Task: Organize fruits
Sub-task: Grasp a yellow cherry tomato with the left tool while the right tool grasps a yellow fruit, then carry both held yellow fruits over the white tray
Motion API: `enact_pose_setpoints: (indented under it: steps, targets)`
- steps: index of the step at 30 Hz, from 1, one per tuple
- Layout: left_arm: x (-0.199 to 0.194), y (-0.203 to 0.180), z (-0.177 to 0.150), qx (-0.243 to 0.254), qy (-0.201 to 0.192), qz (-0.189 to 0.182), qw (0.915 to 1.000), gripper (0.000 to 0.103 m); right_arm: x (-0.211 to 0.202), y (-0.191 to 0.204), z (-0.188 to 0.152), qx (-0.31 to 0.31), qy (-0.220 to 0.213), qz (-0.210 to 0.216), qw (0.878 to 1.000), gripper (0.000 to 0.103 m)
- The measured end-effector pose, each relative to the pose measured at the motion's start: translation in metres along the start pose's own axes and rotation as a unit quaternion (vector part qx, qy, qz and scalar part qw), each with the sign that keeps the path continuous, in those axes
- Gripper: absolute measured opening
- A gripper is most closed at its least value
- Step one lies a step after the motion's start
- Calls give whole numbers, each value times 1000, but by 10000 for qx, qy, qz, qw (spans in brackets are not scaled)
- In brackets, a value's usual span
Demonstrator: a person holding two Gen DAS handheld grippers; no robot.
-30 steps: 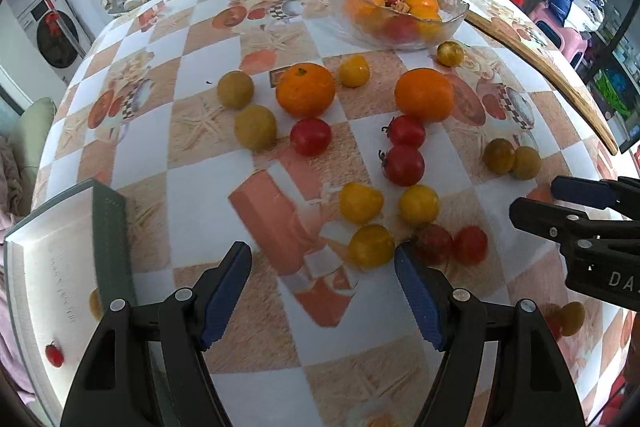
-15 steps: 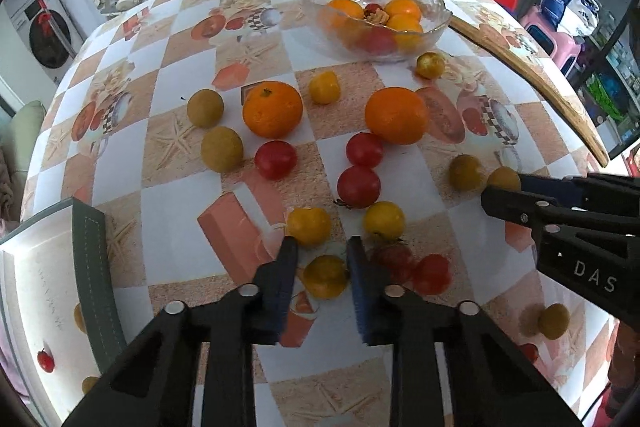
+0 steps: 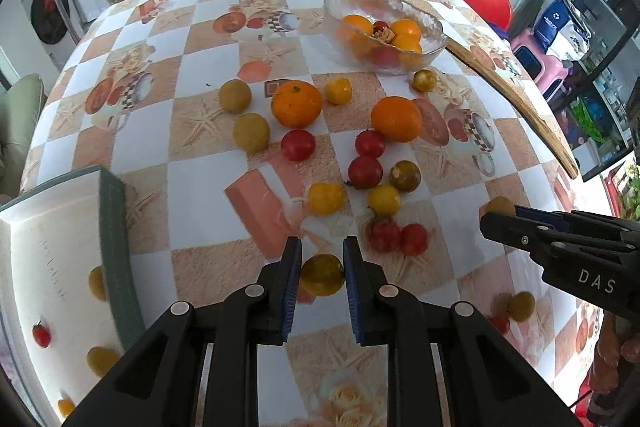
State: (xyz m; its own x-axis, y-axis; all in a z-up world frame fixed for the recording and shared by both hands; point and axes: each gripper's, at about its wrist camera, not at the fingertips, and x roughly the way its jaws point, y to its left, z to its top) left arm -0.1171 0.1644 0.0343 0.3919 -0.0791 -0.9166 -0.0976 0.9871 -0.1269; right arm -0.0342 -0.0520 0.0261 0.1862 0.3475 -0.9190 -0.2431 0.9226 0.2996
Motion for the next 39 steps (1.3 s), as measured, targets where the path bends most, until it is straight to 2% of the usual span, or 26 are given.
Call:
enact_pose_setpoints:
  steps: [12,26,32,39]
  targets:
    - [-39,46,-24,-370,-189,135,9990,23,-2,55,-6,-405,43,105,9991,28]
    - [-74,153,-50,-1114,-425,650,9907,23,19,182,1,-1266,161,486,9906,28]
    - [-75,199,-50,-1188,-503,1029,9863,23,35,230,10,-1427,229,666,9873,28]
    - [-60,234,-42,-1243,-471,1263,9830,23,64,275,20,-1563,377,712,9844,28]
